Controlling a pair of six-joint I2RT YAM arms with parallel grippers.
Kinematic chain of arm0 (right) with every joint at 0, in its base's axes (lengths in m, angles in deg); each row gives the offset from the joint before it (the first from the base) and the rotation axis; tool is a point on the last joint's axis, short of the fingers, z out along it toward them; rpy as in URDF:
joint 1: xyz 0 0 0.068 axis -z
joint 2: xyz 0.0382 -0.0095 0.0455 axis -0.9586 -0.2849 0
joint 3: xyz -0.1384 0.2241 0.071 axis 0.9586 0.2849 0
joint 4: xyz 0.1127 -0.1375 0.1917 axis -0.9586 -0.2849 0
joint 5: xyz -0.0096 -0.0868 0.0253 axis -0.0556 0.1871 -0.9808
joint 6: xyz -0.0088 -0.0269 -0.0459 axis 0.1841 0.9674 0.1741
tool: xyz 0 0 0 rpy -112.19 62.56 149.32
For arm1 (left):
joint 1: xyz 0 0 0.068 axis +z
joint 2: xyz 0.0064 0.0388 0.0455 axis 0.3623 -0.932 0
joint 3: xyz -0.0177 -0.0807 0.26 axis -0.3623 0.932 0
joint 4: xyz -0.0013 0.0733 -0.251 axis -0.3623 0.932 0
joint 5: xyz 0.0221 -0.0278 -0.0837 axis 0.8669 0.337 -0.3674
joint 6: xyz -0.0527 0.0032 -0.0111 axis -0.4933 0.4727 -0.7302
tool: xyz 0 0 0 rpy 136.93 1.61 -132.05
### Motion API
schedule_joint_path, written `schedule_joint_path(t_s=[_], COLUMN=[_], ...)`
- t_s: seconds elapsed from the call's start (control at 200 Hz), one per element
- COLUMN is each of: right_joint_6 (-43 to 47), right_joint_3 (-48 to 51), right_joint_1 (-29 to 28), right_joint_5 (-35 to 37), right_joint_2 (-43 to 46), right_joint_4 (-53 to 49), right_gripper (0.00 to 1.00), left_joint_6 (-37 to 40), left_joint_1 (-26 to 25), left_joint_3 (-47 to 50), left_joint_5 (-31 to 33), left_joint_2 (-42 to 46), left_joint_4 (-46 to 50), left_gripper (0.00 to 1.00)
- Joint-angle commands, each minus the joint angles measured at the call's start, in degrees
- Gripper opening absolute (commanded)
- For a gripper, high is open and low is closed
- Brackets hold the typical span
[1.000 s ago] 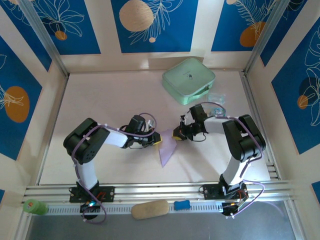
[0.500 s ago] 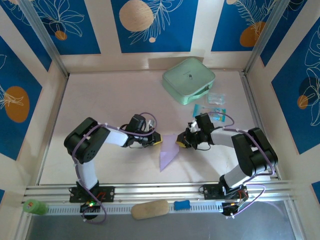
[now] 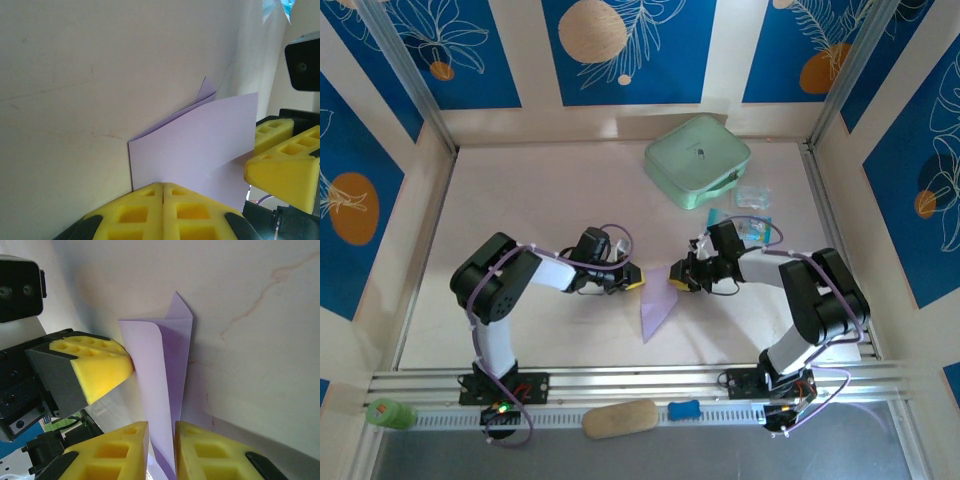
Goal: Fold a paper plane with a square sheet of paper (pick it up from the middle)
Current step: Fold the wing for the fifth time at the center of the table.
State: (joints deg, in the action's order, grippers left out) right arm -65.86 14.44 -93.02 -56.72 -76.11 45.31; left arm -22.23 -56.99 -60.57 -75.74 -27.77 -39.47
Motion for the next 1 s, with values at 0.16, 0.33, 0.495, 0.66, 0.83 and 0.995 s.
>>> schedule_joint_path(t_s=[0.16, 0.33, 0.495, 0.66, 0.83, 0.995], right_joint_6=[3.2, 0.5, -7.5, -16.8, -23.4, -26.1], right_joint_3=[-1.9, -1.0, 0.4, 3.2, 6.0, 7.6], right_joint_1=[0.3, 0.4, 0.6, 0.5, 0.5, 0.4], right_joint_5=[-2.4, -0.3, 5.5, 9.4, 11.5, 13.6], right_joint_2=[-2.0, 0.0, 4.3, 8.0, 10.0, 12.7], right_joint_4=[-2.8, -2.8, -4.0, -1.8, 0.6, 0.9], right_gripper=[0.12, 0.06, 0.05, 0.03, 0.02, 0.02], left_joint_6=[1.0, 2.4, 7.4, 16.6, 25.2, 30.2], left_joint_1=[-0.7, -0.7, -1.4, -5.6, -13.2, -22.0], left_joint_3=[-0.8, -0.2, 0.2, 0.1, -0.1, -1.4], left_joint_5=[0.9, 3.3, 9.0, 18.1, 28.6, 36.9], left_joint_2=[-1.5, 3.5, 11.2, 19.1, 24.4, 23.8], left_joint_4=[2.2, 4.1, 11.3, 21.1, 27.8, 30.8], left_gripper=[0.0, 0.08, 0.19, 0.28, 0.36, 0.4])
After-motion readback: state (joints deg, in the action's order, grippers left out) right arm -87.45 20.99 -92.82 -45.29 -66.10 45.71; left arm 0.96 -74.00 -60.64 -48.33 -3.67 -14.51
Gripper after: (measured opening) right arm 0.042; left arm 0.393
